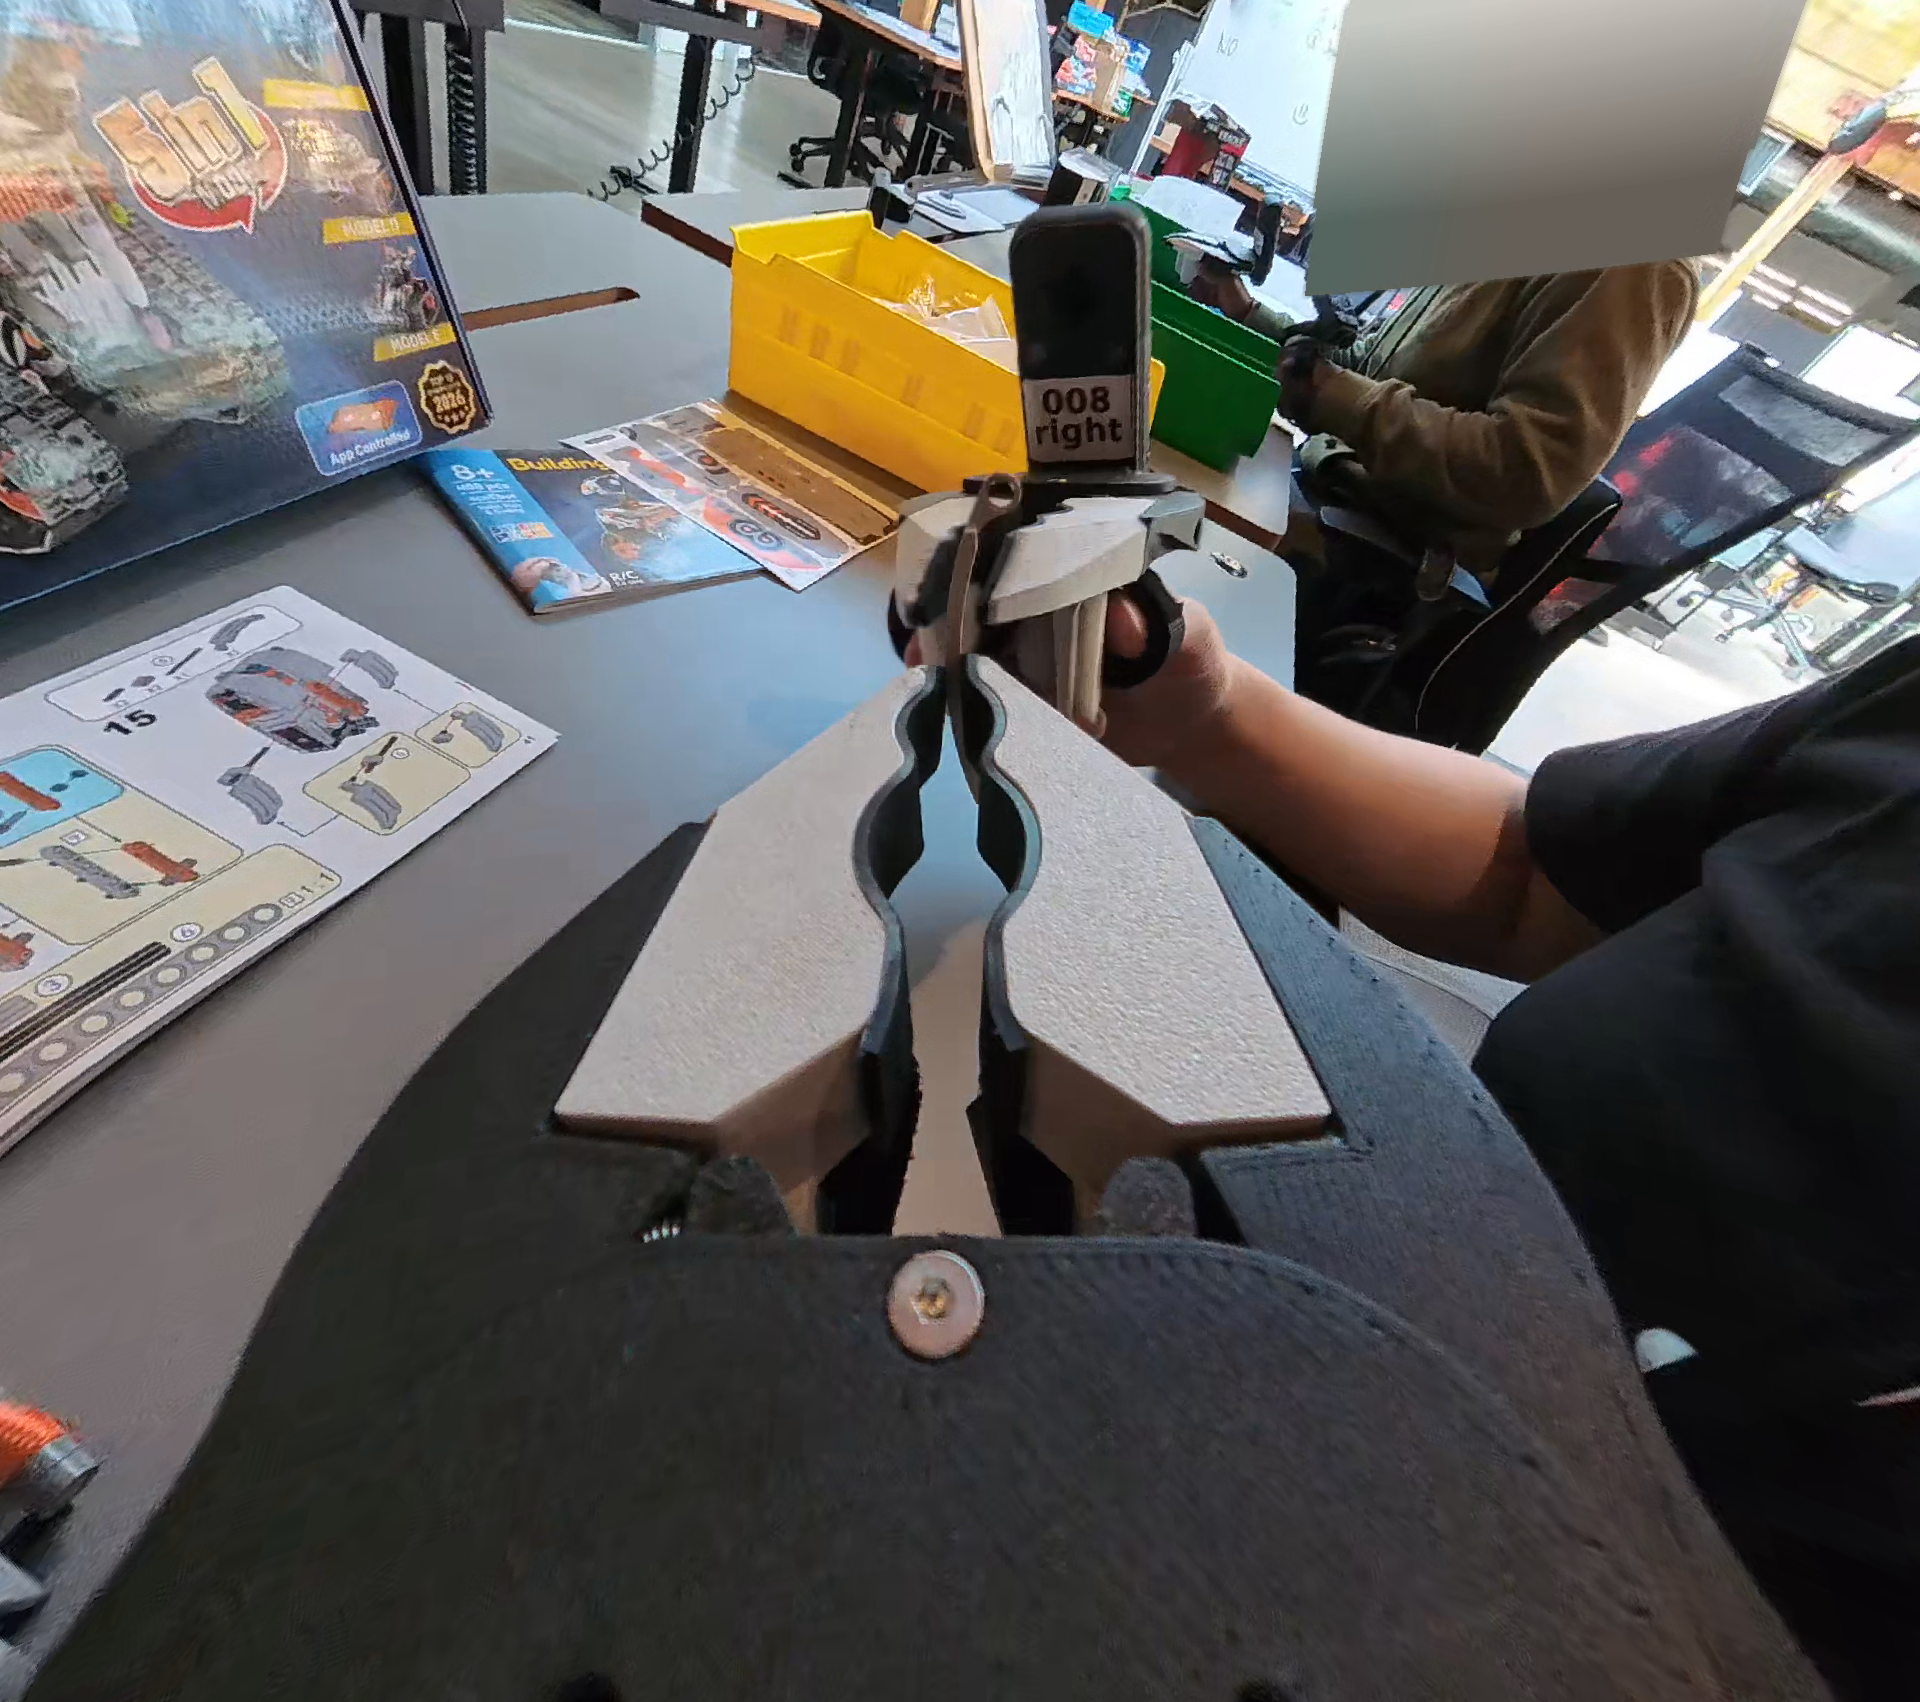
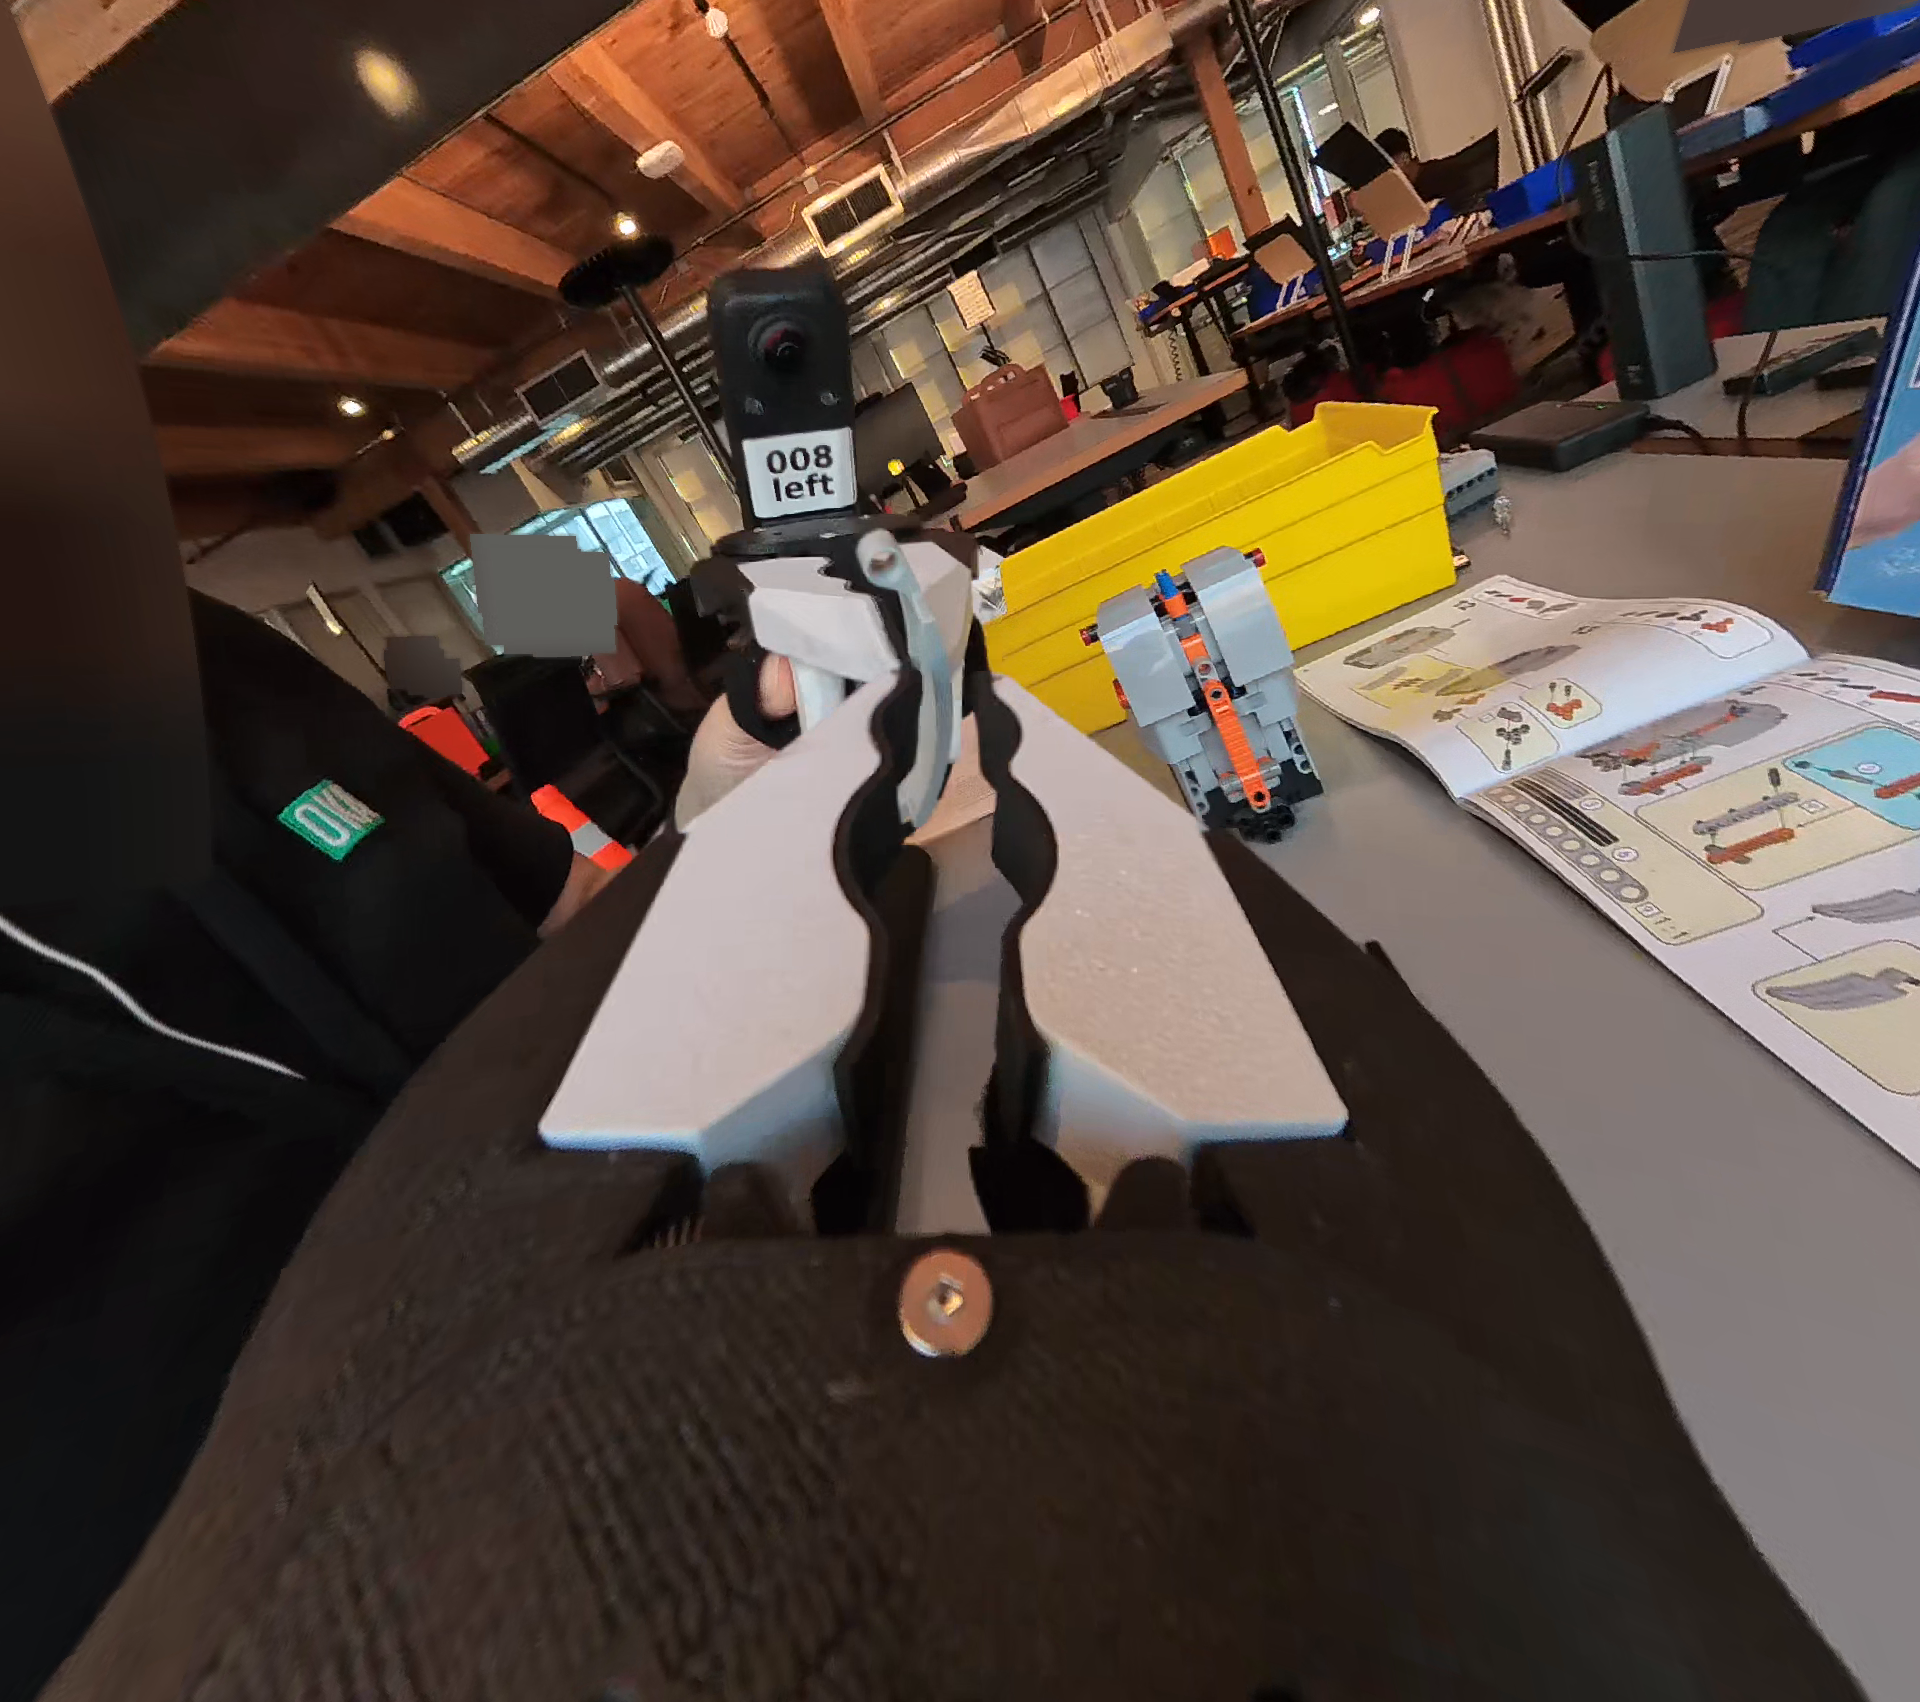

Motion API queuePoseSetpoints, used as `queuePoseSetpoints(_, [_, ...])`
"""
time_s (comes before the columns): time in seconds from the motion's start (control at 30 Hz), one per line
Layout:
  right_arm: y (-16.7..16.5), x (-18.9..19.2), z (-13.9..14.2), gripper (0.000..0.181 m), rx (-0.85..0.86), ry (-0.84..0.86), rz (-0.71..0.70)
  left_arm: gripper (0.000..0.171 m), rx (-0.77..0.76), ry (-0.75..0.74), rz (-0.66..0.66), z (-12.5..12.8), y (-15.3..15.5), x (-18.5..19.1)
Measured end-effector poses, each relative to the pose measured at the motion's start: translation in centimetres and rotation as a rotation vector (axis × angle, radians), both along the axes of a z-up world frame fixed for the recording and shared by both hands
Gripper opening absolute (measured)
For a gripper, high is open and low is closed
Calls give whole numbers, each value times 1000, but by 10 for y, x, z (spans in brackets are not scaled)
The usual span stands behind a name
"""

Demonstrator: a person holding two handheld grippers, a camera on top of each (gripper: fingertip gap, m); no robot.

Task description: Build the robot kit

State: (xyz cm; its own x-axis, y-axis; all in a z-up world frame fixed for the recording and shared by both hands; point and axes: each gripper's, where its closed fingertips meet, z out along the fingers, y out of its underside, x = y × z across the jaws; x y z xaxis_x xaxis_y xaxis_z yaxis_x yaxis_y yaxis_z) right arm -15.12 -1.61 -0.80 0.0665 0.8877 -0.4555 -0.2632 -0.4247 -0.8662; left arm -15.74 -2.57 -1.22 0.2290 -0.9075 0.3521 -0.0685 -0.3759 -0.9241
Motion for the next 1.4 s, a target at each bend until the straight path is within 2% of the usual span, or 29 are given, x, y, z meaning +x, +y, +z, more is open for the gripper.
queuePoseSetpoints(0.03, [0, 0, -3, 2, 8, -25, -3, 0, -7, 2, -6, -2, 0, 1])
queuePoseSetpoints(0.13, [-3, 2, -6, 0, 51, -87, -9, 1, -36, -9, -37, -5, -1, 3])
queuePoseSetpoints(0.27, [-5, 4, -1, 0, 69, -73, -13, 1, -153, -113, -116, -2, -5, 4])
queuePoseSetpoints(0.4, [4, 7, -2, 0, 11, -22, -42, 18, -284, -178, -163, -7, -5, 2])
queuePoseSetpoints(0.47, [6, 7, -2, 0, -4, -6, -41, 20, -315, -183, -165, -12, -6, 3])
queuePoseSetpoints(0.53, [8, 7, -5, 0, -5, -13, -54, 17, -329, -192, -173, -14, -7, 6])
queuePoseSetpoints(0.6, [7, 5, -4, 0, -9, 4, -44, 5, -329, -162, -157, -20, -5, 9])
queuePoseSetpoints(0.7, [17, 7, -14, 2, -26, -54, -104, 0, -226, -13, -4, -35, 13, 8])
queuePoseSetpoints(0.8, [25, 9, -19, 43, -12, -118, -172, 0, 15, 233, 246, -49, 38, -6])
queuePoseSetpoints(0.83, [27, 9, -20, 48, -17, -126, -186, 0, 103, 305, 327, -50, 45, -11])
queuePoseSetpoints(0.97, [35, 6, -28, 51, -122, -82, -204, 0, 384, 537, 523, -55, 59, -20])
queuePoseSetpoints(1.03, [38, 1, -35, 54, -187, -65, -198, 0, 466, 608, 553, -59, 59, -17])
queuePoseSetpoints(1.13, [42, -8, -46, 53, -244, -78, -221, 0, 495, 628, 550, -62, 56, -10])
queuePoseSetpoints(1.27, [42, -10, -41, 19, -236, -29, -230, 0, 540, 652, 559, -62, 56, -7])
queuePoseSetpoints(1.4, [41, -12, -43, 27, -265, -8, -205, 0, 555, 665, 565, -63, 56, -8])
